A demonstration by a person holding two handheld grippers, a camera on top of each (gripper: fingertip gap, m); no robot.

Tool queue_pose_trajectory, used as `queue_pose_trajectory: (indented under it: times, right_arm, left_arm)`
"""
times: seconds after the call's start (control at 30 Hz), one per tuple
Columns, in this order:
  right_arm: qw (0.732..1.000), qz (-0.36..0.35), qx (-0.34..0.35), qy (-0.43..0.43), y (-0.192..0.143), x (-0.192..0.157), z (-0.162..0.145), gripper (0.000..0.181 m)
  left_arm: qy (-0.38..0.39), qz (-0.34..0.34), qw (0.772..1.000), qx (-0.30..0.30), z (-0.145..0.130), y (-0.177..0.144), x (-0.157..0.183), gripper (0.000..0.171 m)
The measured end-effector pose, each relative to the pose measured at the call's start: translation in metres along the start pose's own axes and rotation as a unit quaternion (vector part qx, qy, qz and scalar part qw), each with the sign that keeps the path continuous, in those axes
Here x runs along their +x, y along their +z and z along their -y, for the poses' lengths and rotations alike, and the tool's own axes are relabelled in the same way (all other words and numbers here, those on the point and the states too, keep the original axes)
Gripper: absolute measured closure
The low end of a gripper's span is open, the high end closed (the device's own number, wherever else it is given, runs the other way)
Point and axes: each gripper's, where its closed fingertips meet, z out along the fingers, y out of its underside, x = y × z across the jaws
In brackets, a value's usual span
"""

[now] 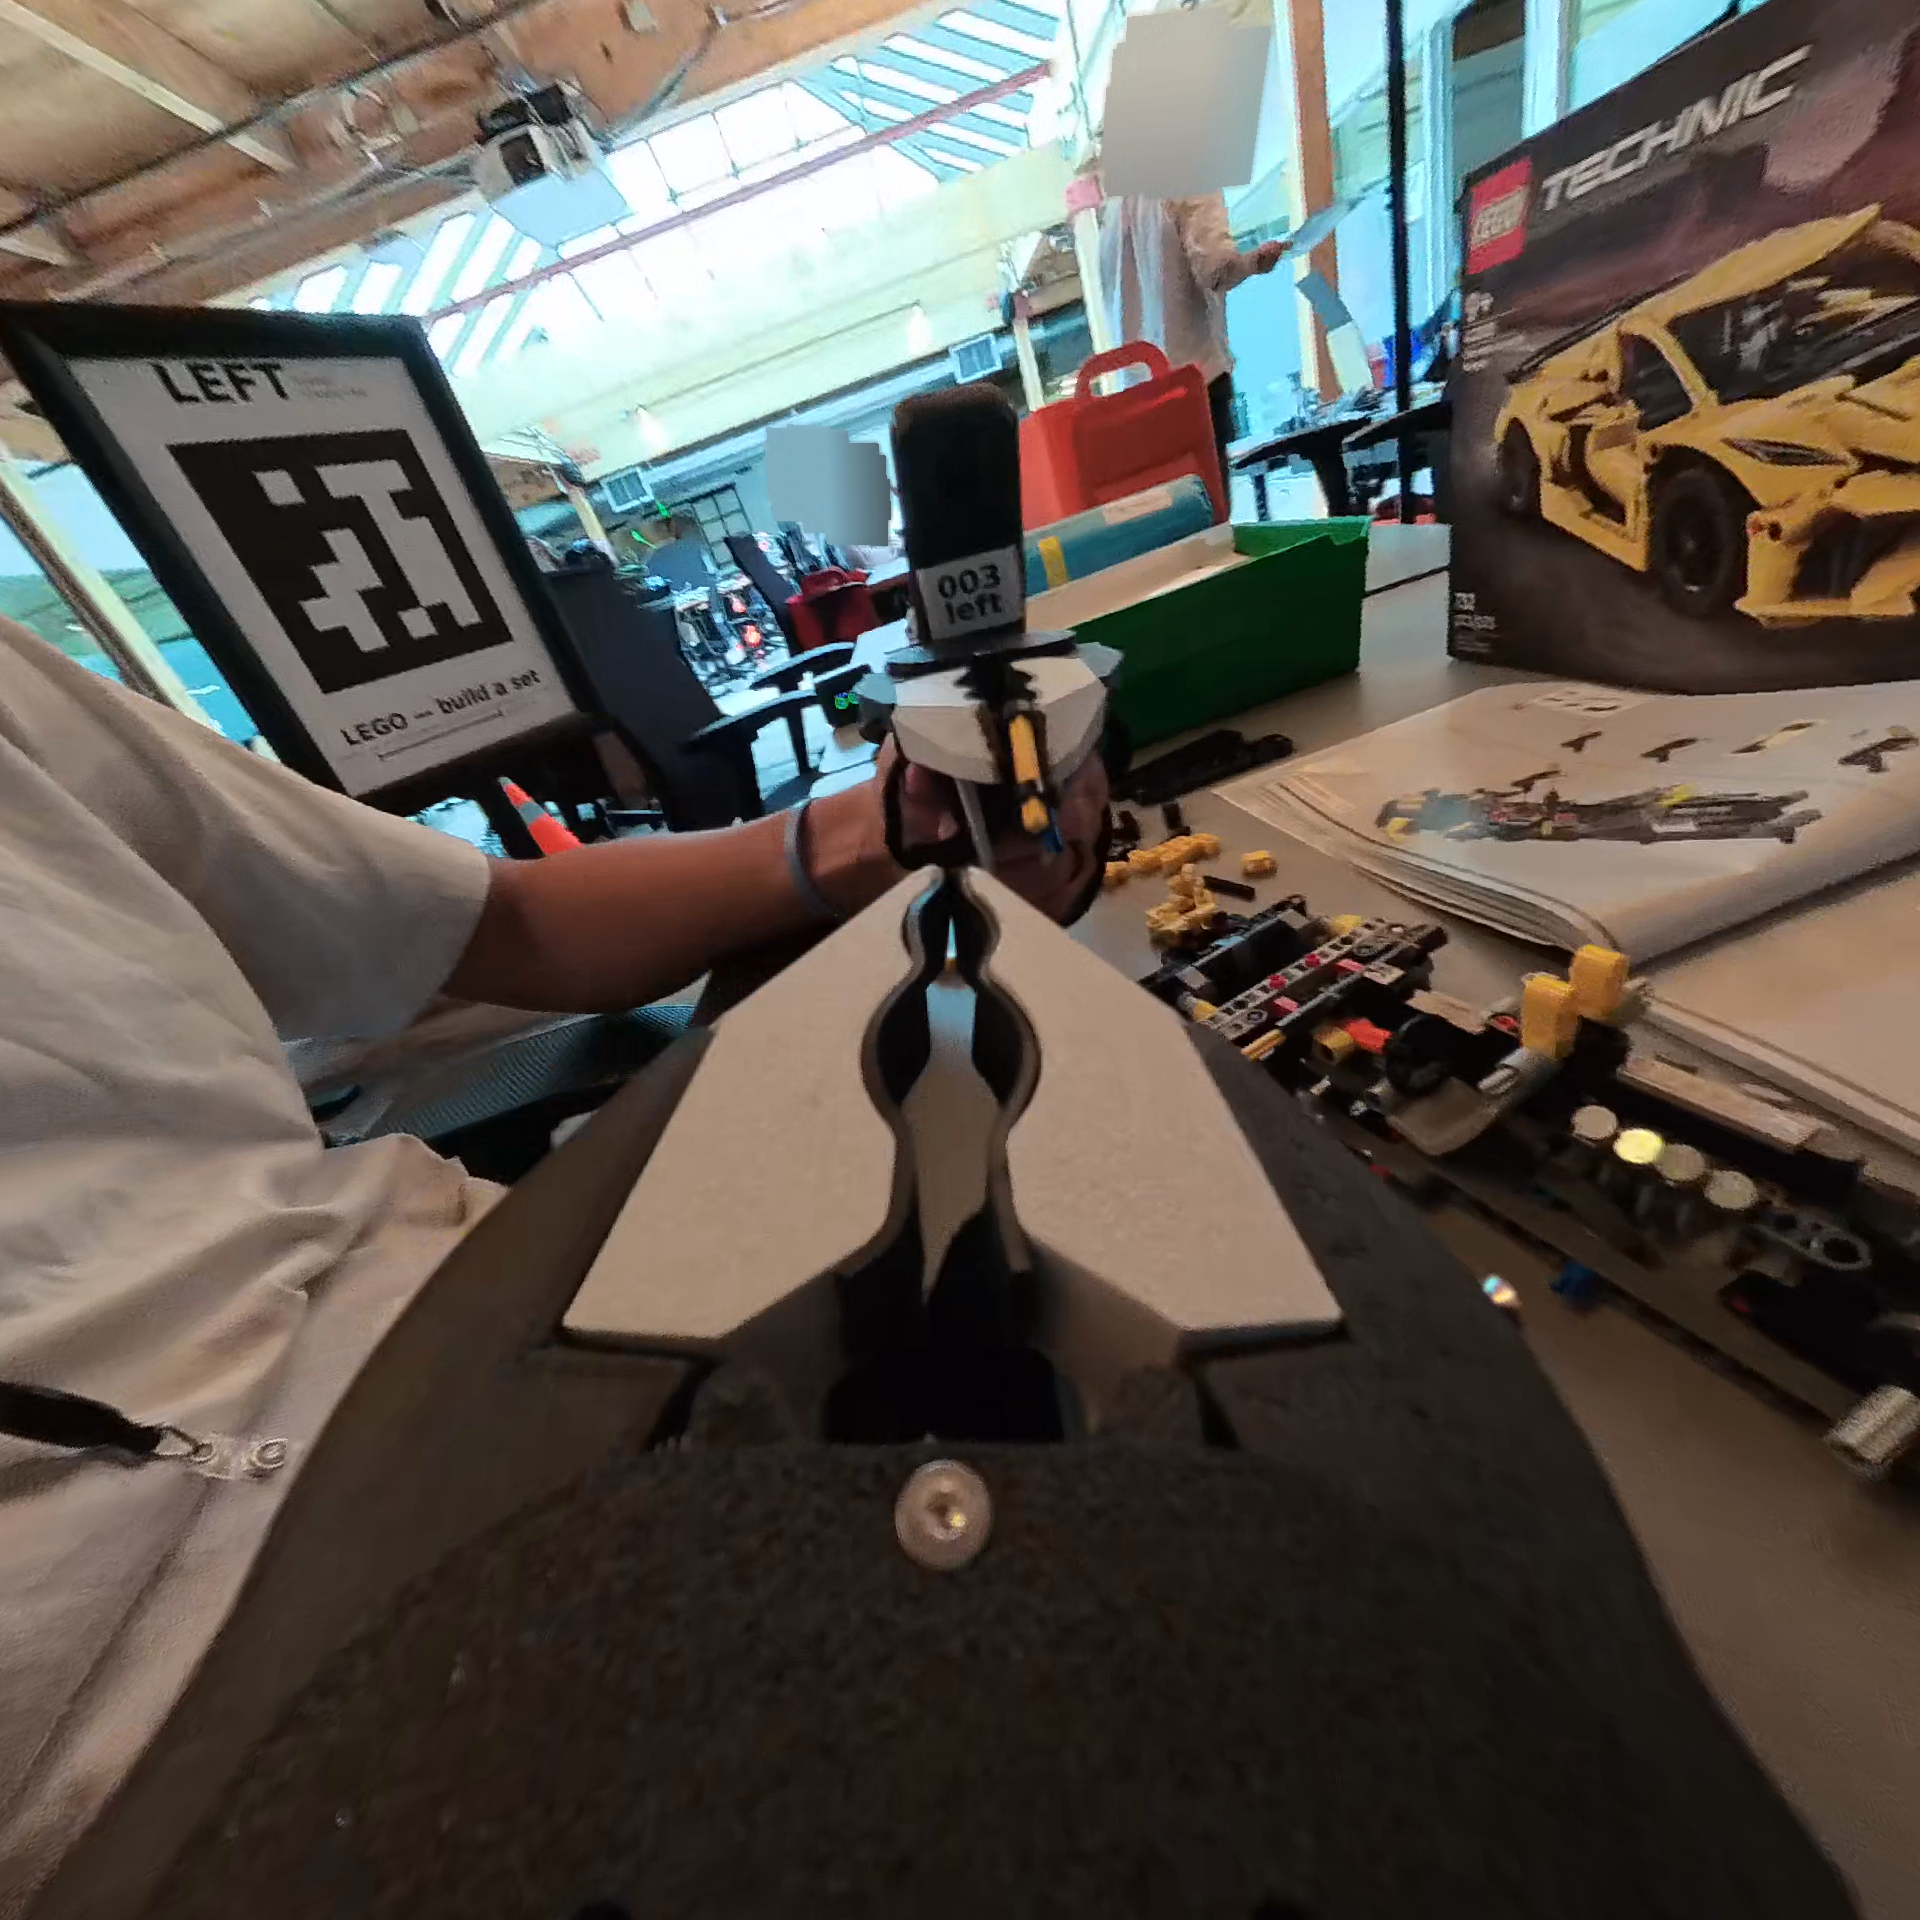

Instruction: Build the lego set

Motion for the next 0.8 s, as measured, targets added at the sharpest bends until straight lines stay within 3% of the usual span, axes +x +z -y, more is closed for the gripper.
queue_pose_trajectory:
  times: [0.17, 0.37, 0.53, 0.73, 0.8]
  right_arm:
    - [0.998, -0.050, 0.003, -0.035, -0.001, 0.012, 0.001, 0.181]
    - [0.997, -0.035, -0.072, 0.007, 0.002, 0.011, -0.020, 0.181]
    - [0.992, -0.078, -0.093, -0.042, 0.005, 0.020, -0.027, 0.181]
    - [0.987, -0.132, -0.074, -0.047, -0.001, 0.038, -0.021, 0.181]
    - [0.985, -0.149, -0.061, -0.061, -0.004, 0.042, -0.016, 0.173]
  left_arm:
    - [0.005, 0.001, 1.000, -0.004, -0.001, 0.001, 0.001, 0.167]
    - [0.009, 0.004, 1.000, -0.008, -0.001, 0.001, 0.001, 0.167]
    - [0.010, 0.004, 1.000, -0.009, -0.002, 0.000, 0.001, 0.167]
    - [0.011, 0.007, 1.000, -0.007, -0.001, 0.000, 0.000, 0.167]
    - [0.010, 0.008, 1.000, -0.007, -0.001, -0.001, 0.000, 0.167]
